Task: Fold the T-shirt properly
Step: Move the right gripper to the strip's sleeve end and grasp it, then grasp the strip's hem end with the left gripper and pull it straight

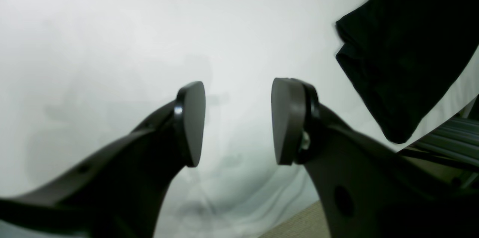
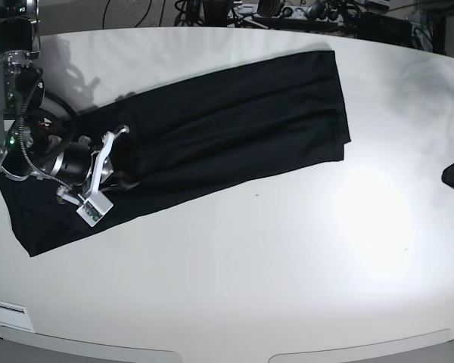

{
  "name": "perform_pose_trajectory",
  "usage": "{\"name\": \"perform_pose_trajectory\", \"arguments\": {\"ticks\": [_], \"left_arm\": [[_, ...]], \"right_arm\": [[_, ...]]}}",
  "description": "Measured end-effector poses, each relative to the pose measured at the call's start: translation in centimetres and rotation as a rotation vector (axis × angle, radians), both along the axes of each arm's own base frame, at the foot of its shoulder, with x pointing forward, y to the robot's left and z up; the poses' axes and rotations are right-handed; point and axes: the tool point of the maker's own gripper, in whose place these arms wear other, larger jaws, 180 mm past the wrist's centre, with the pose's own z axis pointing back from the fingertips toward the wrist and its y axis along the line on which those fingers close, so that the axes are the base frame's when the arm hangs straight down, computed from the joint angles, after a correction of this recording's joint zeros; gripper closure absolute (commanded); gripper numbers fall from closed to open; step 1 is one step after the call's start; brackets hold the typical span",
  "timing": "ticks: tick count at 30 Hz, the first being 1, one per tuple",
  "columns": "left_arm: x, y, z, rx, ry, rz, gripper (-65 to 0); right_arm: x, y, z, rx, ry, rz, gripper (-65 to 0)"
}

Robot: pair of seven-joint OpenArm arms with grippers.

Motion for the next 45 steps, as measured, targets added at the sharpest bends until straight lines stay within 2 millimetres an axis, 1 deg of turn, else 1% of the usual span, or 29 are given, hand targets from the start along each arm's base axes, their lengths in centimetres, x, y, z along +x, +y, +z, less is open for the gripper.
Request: {"name": "perform_pose_trajectory", "arguments": {"ticks": [2, 3, 6, 7, 8, 9, 10, 11, 12, 13, 15, 17, 20, 23, 25, 27, 29, 31, 33, 35, 37, 39, 41, 43, 45], "left_arm": [[0.0, 0.0, 0.0, 0.0, 0.003, 0.0, -30.8], [0.0, 0.0, -0.1, 0.0, 0.003, -0.001, -30.8], [-0.2, -0.3, -0.4, -0.006, 0.015, -0.001, -30.3], [-0.2, -0.4, -0.6, -0.01, 0.02, -0.003, -27.7], [-0.4, -0.7, -1.0, -0.015, 0.034, -0.01, -22.2], [-0.4, -0.9, -1.2, -0.018, 0.038, -0.013, -13.0], [-0.3, -1.3, -1.5, -0.029, 0.037, -0.017, -1.6], [-0.3, -1.8, -1.6, -0.034, 0.032, -0.033, 0.0], [-0.1, -2.6, -1.7, -0.037, 0.023, -0.058, 0.0], [0.0, -3.7, -1.7, -0.047, 0.014, -0.085, 0.0], [0.2, -6.3, -1.7, -0.072, -0.007, -0.151, 0.0], [0.0, -8.5, -1.7, -0.082, -0.019, -0.218, 0.0], [0.0, -11.3, -1.3, -0.099, -0.057, -0.296, 0.0], [-0.3, -15.0, -0.8, -0.129, -0.108, -0.395, 0.0], [-1.1, -17.7, -0.7, -0.154, -0.124, -0.475, 0.0], [-2.3, -20.1, -1.3, -0.174, -0.108, -0.549, 0.0], [-4.0, -22.0, -2.8, -0.198, -0.053, -0.61, 0.0], [-6.0, -23.6, -4.8, -0.229, 0.023, -0.658, 0.0], [-7.8, -25.0, -6.7, -0.233, 0.085, -0.704, 0.0], [-8.7, -25.8, -8.2, -0.198, 0.12, -0.746, 0.0], [-9.8, -26.1, -9.6, -0.162, 0.156, -0.783, 0.0], [-10.9, -25.8, -11.5, -0.086, 0.196, -0.824, 0.0], [-11.8, -25.7, -12.9, -0.032, 0.218, -0.858, 0.0], [-12.0, -26.1, -13.4, -0.014, 0.195, -0.886, 0.0], [-11.6, -26.6, -13.8, -0.001, 0.145, -0.897, 0.0]], "right_arm": [[-2.8, 2.6, 2.1, 0.139, 0.014, 0.18, 0.0], [-3.5, 3.2, 2.4, 0.172, 0.025, 0.216, 0.0], [-3.6, 4.2, 1.6, 0.175, 0.04, 0.204, 0.0], [-3.6, 4.4, 1.0, 0.159, 0.042, 0.196, 0.0], [-3.3, 4.3, 0.4, 0.127, 0.035, 0.177, 0.0], [-2.6, 3.9, -0.1, 0.106, 0.035, 0.12, 0.0], [-1.5, 3.1, -0.3, 0.078, 0.01, 0.063, 0.0], [-0.4, 1.9, -0.2, 0.057, -0.017, -0.001, 0.0], [0.8, 0.5, 0.1, 0.047, -0.047, -0.079, 0.0], [2.0, -1.4, 0.4, 0.026, -0.068, -0.169, 0.0], [3.7, -5.7, 1.1, -0.016, -0.102, -0.343, 0.0], [4.7, -9.5, 2.4, -0.011, -0.151, -0.49, 0.0], [4.9, -14.8, 3.4, -0.056, -0.187, -0.667, 0.0], [4.2, -18.8, 4.8, -0.075, -0.217, -0.773, 0.0], [3.5, -21.4, 5.8, -0.118, -0.244, -0.824, 0.0], [2.8, -23.4, 6.5, -0.153, -0.261, -0.86, 0.0], [2.0, -24.6, 6.5, -0.177, -0.255, -0.886, 0.0], [1.3, -25.2, 6.2, -0.189, -0.24, -0.903, 0.0], [0.8, -25.5, 5.7, -0.199, -0.225, -0.911, 0.0], [0.7, -25.4, 5.5, -0.197, -0.219, -0.91, 0.0], [0.7, -25.3, 5.5, -0.198, -0.221, -0.902, 0.0], [0.7, -25.3, 5.5, -0.199, -0.221, -0.899, 0.0], [0.5, -25.2, 5.2, -0.203, -0.215, -0.895, 0.0], [0.4, -25.2, 5.1, -0.203, -0.21, -0.894, 0.0], [0.4, -25.2, 5.1, -0.202, -0.21, -0.894, 0.0]]}}
